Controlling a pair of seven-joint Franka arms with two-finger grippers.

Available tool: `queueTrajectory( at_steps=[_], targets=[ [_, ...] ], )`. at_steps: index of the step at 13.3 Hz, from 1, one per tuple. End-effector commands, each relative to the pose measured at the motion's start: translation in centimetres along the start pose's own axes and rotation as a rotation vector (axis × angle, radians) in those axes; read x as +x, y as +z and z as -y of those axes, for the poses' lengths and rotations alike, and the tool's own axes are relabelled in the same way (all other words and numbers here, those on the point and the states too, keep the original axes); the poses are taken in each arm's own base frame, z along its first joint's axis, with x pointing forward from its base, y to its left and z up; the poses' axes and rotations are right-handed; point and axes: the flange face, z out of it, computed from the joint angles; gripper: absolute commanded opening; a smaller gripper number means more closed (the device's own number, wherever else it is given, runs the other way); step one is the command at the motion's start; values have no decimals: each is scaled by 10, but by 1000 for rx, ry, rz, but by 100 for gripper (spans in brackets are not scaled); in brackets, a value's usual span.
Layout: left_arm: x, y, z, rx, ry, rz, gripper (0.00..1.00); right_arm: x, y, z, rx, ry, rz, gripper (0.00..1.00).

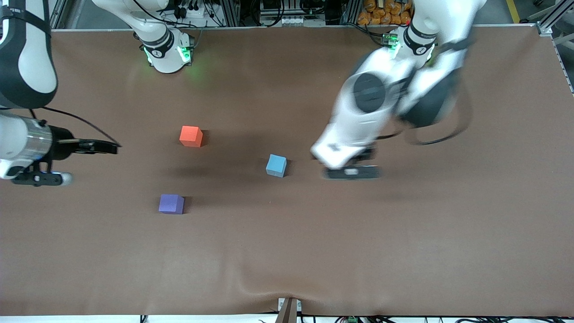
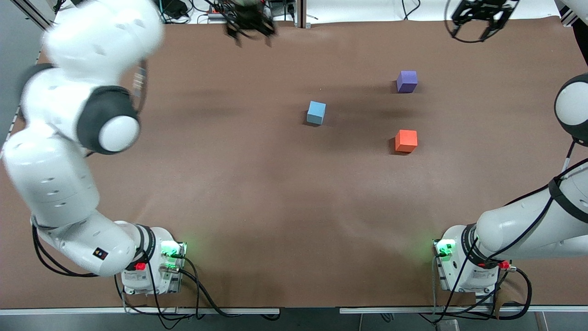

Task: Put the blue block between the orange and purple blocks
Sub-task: 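Release the cube with the left gripper while the right gripper reaches it, then grasp the light-blue cube with the right gripper while the left gripper withdraws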

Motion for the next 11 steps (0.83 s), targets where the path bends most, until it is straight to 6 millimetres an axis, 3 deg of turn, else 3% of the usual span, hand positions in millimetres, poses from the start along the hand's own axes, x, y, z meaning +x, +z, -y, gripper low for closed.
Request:
queueTrajectory(
  at_steps=[1, 4, 7, 9, 11],
  targets=[
    [-5, -33, 69, 58, -55, 34, 100, 0, 25, 67, 19, 64, -28, 100],
    [-15, -63, 154, 100, -83, 13, 100, 4, 79, 159, 6, 153, -61, 100],
    [-27, -72, 233, 89, -82, 7, 100, -1, 155, 258, 1, 124, -132, 100],
    [-31, -78, 271, 76, -111, 2, 100, 1, 198, 291, 21, 171, -168, 100],
    [-34, -83, 287, 69, -141, -4, 100, 0, 248, 313, -14, 138, -176, 100]
  ],
)
